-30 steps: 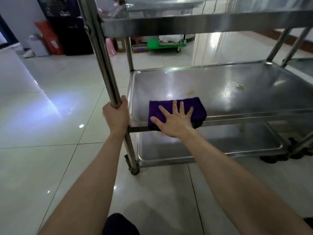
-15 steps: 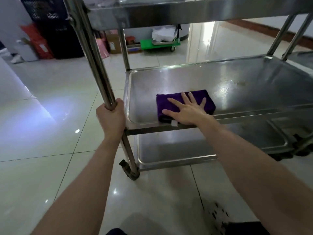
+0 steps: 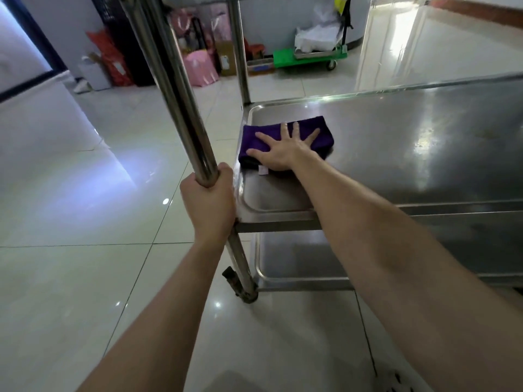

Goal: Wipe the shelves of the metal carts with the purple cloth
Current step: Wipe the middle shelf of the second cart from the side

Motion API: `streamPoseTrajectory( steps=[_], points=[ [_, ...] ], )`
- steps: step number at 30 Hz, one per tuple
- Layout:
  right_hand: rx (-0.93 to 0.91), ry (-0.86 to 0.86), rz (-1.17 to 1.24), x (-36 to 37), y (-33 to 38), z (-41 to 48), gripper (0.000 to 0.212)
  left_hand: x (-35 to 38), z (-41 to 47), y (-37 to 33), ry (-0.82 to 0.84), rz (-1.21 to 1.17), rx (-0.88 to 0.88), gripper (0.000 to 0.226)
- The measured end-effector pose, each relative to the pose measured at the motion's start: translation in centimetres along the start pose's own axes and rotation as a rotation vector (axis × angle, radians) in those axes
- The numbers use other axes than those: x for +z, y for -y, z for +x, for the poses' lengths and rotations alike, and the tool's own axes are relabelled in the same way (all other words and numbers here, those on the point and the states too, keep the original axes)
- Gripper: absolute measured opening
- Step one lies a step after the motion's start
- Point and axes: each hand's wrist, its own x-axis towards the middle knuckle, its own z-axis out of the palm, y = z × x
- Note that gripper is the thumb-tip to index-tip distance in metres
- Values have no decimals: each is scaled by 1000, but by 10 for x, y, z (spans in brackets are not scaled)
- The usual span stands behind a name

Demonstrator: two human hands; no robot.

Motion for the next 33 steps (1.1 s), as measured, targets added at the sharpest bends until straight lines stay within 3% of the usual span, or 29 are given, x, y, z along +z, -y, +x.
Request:
streamPoseTrajectory(
  steps=[10, 16, 20, 27, 33],
  points=[
    [-64, 43, 28, 35, 25, -81, 74, 2, -3, -17, 34, -4, -43, 38],
    [-66, 60, 127, 35, -3, -147, 61, -4, 0, -20, 50, 46, -63, 32],
    [63, 32, 149, 30, -61, -174, 66, -6, 4, -19, 56, 67, -55, 27],
    [376, 23, 147, 14, -194, -179, 94, -5, 2, -18, 95, 25, -62, 32],
    [468, 23, 91, 6, -195, -105, 103, -6, 4, -10, 93, -21, -58, 41]
  ],
)
